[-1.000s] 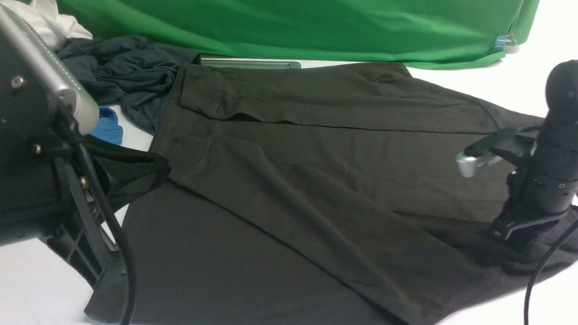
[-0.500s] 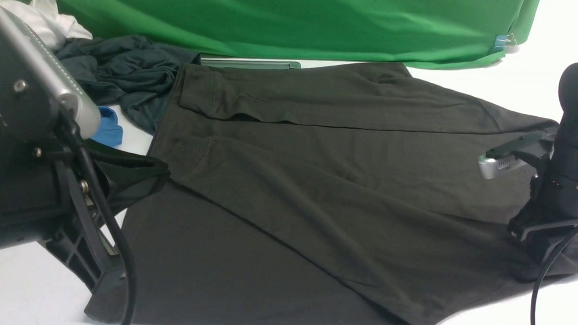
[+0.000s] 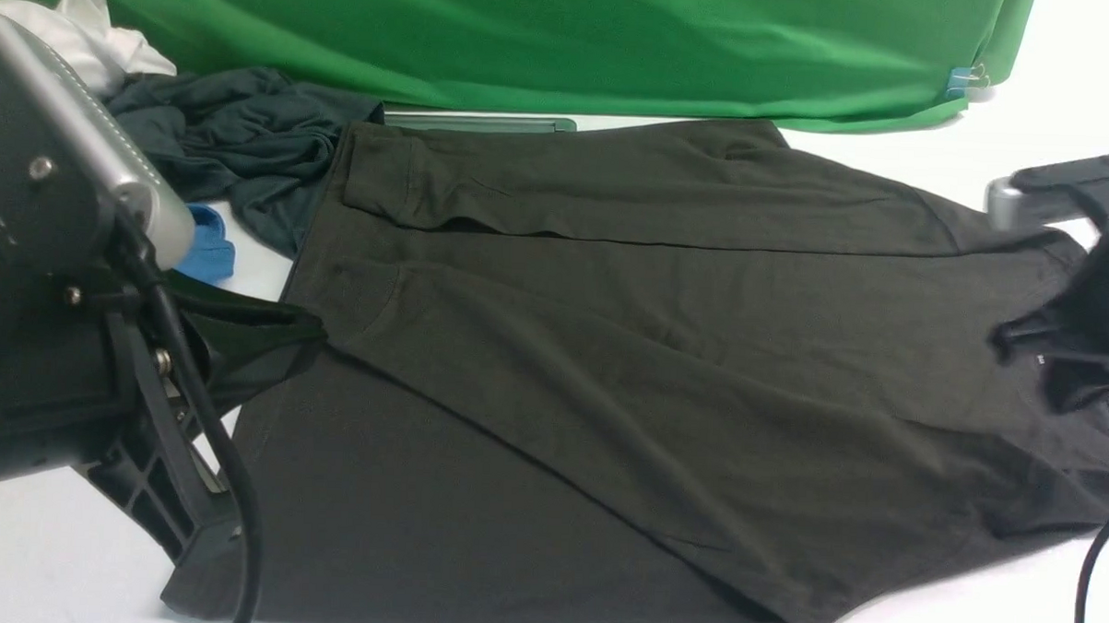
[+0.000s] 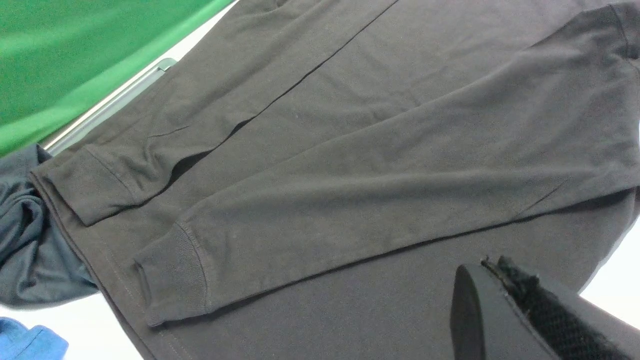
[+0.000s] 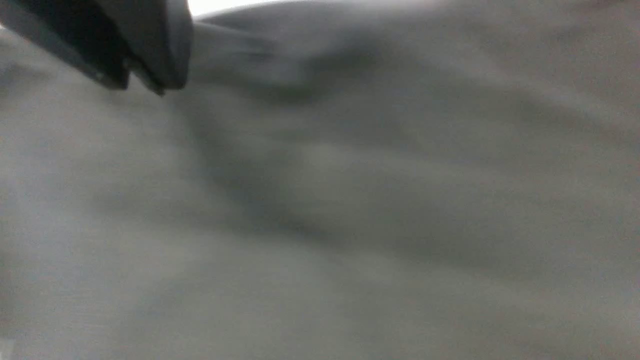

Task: Fold a long-sleeved shirt on a white desktop.
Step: 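Grab the top left corner of the dark shirt with the left gripper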

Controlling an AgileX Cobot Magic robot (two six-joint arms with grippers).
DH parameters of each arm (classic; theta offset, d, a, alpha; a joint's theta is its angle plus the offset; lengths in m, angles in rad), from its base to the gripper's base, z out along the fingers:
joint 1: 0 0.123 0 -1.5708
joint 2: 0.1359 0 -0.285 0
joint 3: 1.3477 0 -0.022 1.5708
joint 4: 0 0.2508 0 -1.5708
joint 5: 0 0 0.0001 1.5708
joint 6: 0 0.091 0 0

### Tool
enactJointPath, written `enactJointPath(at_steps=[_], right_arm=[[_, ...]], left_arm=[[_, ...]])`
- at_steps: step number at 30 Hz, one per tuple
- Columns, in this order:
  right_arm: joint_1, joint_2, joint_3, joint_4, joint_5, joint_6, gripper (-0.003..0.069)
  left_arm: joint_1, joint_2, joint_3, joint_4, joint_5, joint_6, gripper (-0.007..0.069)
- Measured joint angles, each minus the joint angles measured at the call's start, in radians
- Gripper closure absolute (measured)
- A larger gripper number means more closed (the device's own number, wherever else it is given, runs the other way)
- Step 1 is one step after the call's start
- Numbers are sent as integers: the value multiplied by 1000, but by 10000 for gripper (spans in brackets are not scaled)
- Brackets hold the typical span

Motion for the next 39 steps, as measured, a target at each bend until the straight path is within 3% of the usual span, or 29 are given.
enactJointPath(at_steps=[3, 5, 9, 14, 19, 24, 28, 34, 39], right_arm=[[0, 41, 61, 54, -43, -46, 608], [-11, 79, 105, -6, -79, -49, 614], [-71, 114, 119, -136, -143, 58, 601], [-109, 88, 57, -154, -202, 109, 559], [-44, -3, -20, -117, -222, 84, 537], [107, -103, -32, -101, -222, 40, 529], [188, -125, -32, -99, -214, 22, 526], [281, -132, -32, -97, -204, -11, 519], [299, -132, -32, -96, -179, -38, 512]], left_arm=[[0, 1, 0, -1, 0, -3, 608], [0, 4, 0, -1, 0, -10, 608], [0, 61, -2, 5, -8, -77, 608], [4, 249, -79, 71, -6, -126, 608], [117, 542, -293, 104, 13, -92, 608], [290, 847, -543, 2, 12, 80, 608], [342, 997, -657, -17, 12, 88, 603], [378, 1261, -905, -31, 37, 69, 483], [378, 1457, -1119, 15, 42, -27, 270]])
